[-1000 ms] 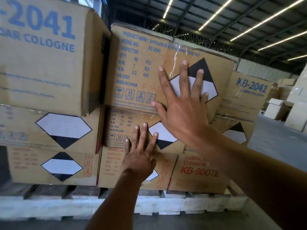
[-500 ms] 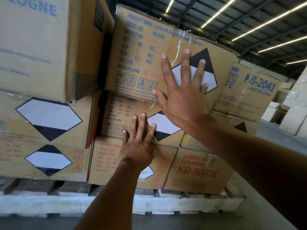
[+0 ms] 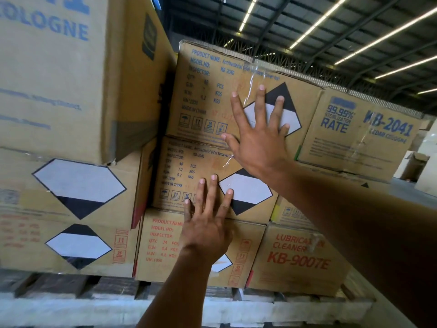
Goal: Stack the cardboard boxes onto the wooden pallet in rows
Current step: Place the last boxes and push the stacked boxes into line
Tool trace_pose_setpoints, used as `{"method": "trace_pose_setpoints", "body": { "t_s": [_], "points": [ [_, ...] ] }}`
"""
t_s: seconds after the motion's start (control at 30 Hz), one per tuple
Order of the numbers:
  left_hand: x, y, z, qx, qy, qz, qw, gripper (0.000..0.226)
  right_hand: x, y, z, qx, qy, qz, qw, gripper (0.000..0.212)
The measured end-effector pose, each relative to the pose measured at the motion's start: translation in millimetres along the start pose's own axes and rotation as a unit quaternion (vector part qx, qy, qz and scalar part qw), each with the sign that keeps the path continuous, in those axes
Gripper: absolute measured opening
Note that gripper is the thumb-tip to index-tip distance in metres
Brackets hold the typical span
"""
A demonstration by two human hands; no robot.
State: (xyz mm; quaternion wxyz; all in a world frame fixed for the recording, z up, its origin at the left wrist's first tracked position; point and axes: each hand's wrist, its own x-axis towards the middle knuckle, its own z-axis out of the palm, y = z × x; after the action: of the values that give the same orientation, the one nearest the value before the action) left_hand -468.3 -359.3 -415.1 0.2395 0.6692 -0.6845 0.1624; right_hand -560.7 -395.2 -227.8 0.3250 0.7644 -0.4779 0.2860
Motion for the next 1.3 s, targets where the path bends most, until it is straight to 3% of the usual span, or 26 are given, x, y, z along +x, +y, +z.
{"method": "trace_pose_setpoints", "body": {
  "t_s": [0.2,0.37,0.57,0.73,0.97,1.3],
  "points": [
    [0.6,1.0,1.0,0.012,-0.004,0.0,1.0,0.088,1.9,1.0,0.9,0.017,-0.014,0.004,1.0,0.079],
    [-1.0,3.0,-14.4,0.027,-0.036,-0.008,0.999,0.093,10.0,8.3,-15.4,0.055,-0.091,-0.005,0.994,0.09],
    [-23.0,7.4,-54.2,0.059,-0.046,-0.082,0.994,0.101,-10.1,8.7,-58.0,0.147,-0.142,0.042,0.978,0.078],
    [-68.7,3.6,-106.8,0.081,-0.054,-0.143,0.985,0.101,-44.4,-16.4,-111.9,0.237,-0.093,0.03,0.967,0.071],
    [-135.4,-36.5,-182.5,0.176,-0.094,-0.232,0.952,0.102,-78.7,-75.5,-191.7,0.335,-0.016,-0.063,0.94,0.076],
    [-150.7,-130.4,-178.1,0.207,-0.081,-0.196,0.955,0.089,-83.1,-179.3,-196.4,0.303,-0.012,-0.168,0.938,0.076]
  ]
}}
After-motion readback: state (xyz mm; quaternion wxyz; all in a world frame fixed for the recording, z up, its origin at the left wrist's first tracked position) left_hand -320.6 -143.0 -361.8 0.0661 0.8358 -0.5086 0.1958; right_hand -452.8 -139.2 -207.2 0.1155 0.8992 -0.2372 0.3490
